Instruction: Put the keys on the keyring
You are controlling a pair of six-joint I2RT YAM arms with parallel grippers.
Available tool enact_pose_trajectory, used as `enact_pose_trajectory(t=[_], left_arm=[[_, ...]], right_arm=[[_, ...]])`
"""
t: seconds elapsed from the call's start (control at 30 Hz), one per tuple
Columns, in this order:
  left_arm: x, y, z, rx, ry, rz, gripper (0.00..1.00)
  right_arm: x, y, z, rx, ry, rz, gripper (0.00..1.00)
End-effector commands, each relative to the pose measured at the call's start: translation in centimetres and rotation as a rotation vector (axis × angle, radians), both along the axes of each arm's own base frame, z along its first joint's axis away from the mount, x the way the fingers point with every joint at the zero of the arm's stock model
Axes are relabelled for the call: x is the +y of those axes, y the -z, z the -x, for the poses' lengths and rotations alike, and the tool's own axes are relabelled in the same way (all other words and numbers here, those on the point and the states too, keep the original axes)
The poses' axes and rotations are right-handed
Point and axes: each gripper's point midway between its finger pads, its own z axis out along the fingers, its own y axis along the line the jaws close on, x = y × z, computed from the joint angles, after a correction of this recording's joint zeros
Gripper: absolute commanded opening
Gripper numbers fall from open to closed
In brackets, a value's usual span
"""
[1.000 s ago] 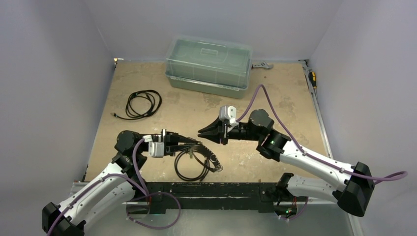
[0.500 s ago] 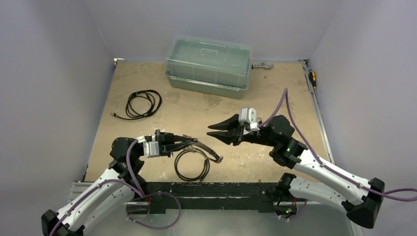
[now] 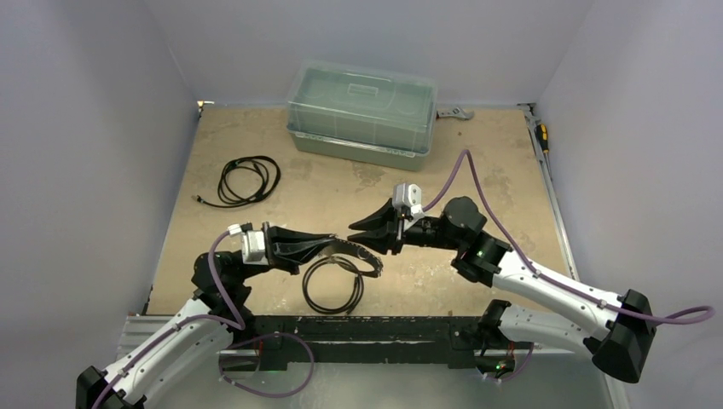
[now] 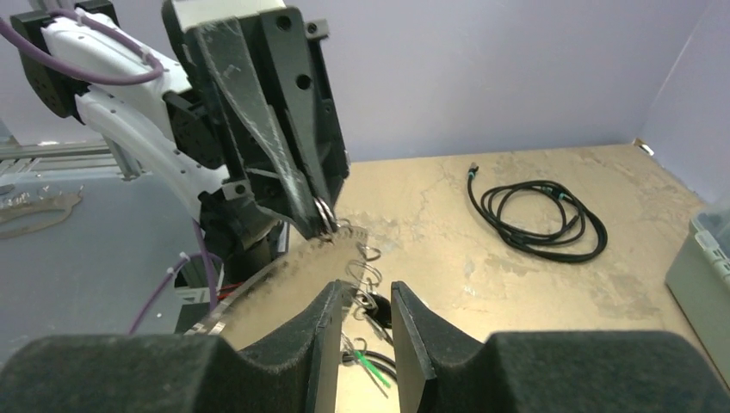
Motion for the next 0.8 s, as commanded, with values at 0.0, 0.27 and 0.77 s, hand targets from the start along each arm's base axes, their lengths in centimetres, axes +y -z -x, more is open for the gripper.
enact_pose_trajectory(t=[0.0, 0.27, 0.77], left_arm=[[0.8, -1.4, -0.4, 0.03, -0.033, 0.106, 0.0], [0.5, 0.5, 0.0, 0.002, -0.01, 0.097, 0.0], [0.7, -0.3, 1.8, -0.055, 0.065, 0.119, 0.0]], right_arm=[[0.5, -2.1, 1.3, -0.027, -0.055, -0.074, 0.3], [1.3, -1.1, 1.3, -0.002, -0.064, -0.064, 0.32], [2.4, 0.4, 1.7, 0.018, -0.122, -0.015, 0.27]])
